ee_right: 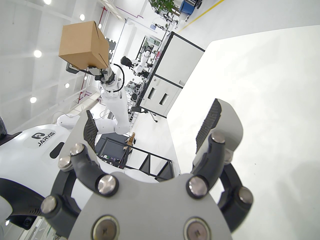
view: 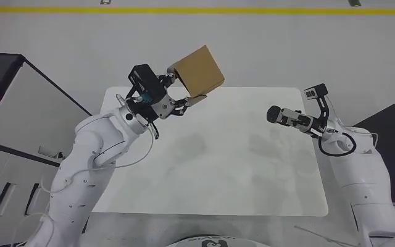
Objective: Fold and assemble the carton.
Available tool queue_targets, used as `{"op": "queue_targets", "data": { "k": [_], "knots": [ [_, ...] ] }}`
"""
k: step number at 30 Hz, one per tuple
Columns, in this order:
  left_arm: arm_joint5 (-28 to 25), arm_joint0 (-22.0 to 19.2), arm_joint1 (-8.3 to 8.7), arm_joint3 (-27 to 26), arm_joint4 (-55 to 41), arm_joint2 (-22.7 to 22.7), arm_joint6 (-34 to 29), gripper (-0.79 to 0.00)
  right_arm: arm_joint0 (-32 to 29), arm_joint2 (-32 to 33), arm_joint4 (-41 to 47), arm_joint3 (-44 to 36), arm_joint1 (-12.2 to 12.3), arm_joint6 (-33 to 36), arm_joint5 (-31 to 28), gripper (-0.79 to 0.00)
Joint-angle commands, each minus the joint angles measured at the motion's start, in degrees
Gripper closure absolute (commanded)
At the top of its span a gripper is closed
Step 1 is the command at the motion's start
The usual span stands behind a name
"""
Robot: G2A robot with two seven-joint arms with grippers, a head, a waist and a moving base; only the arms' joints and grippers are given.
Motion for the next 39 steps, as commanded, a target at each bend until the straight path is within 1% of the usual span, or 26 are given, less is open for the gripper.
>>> {"op": "queue_targets", "data": {
  "k": [1, 3, 5, 7, 9, 12, 20, 23, 27, 30, 32, 34, 39],
  "knots": [
    [1.68, 0.73, -0.17, 0.27, -2.76, 0.04, 1.06, 0.0, 0.0, 0.0, 0.0, 0.0, 0.0, 0.0, 0.0, -0.785],
    [1.44, 0.99, -0.21, 0.36, -4.87, 0.16, 0.08, 0.0, 0.0, 0.0, 0.0, 0.0, 0.0, 0.0, 0.0, -0.785],
    [2.42, 1.38, -0.34, 0.74, -9.17, 0.3, -1.26, 0.0, 0.0, 0.0, 0.0, 0.0, 0.0, 0.0, 0.0, -0.785],
    [4.88, 1.84, -0.55, 1.36, -15.49, 0.29, -3.04, 0.0, 0.0, 0.0, 0.0, 0.0, 0.0, 0.0, 0.0, -0.785],
    [5.95, 1.42, -0.61, 1.07, -19.48, 0.03, -5.46, 0.0, 0.0, 0.0, 0.0, 0.0, 0.0, 0.0, 0.0, -0.785],
    [9.27, 1.61, -0.87, 1.22, -27.73, -0.08, -7.67, 0.0, 0.0, 0.0, 0.0, 0.0, 0.0, 0.0, 0.0, -0.785],
    [9.74, 1.56, -0.91, 1.05, -28.81, -0.16, -7.91, 0.0, 0.0, 0.0, 0.0, 0.0, 0.0, 0.0, 0.0, -0.785],
    [9.46, 2.39, -1.09, 0.84, -33.22, 0.73, -8.08, 0.0, 0.0, 0.0, 0.0, 0.0, 0.0, 0.0, 0.0, -0.785],
    [9.79, 2.59, -1.43, 0.81, -43.85, 1.95, -9.57, 0.0, 0.0, 0.0, 0.0, 0.0, 0.0, 0.0, 0.0, -0.785],
    [10.5, 2.27, -1.58, 0.77, -48.67, 2.14, -10.62, 0.0, 0.0, 0.0, 0.0, 0.0, 0.0, 0.0, 0.0, -0.785],
    [11.89, 2.41, -1.71, 0.94, -53.01, 2.5, -11.57, 0.0, 0.0, 0.0, 0.0, 0.0, 0.0, 0.0, 0.0, -0.785],
    [12.42, 1.8, -1.67, 0.63, -53.55, 2.33, -13.12, 0.0, 0.0, 0.0, 0.0, 0.0, 0.0, 0.0, 0.0, -0.785],
    [12.42, 1.8, -1.67, 0.63, -53.55, 2.33, -13.12, 0.0, 0.0, 0.0, 0.0, 0.0, 0.0, 0.0, 0.0, -0.785]
  ]
}}
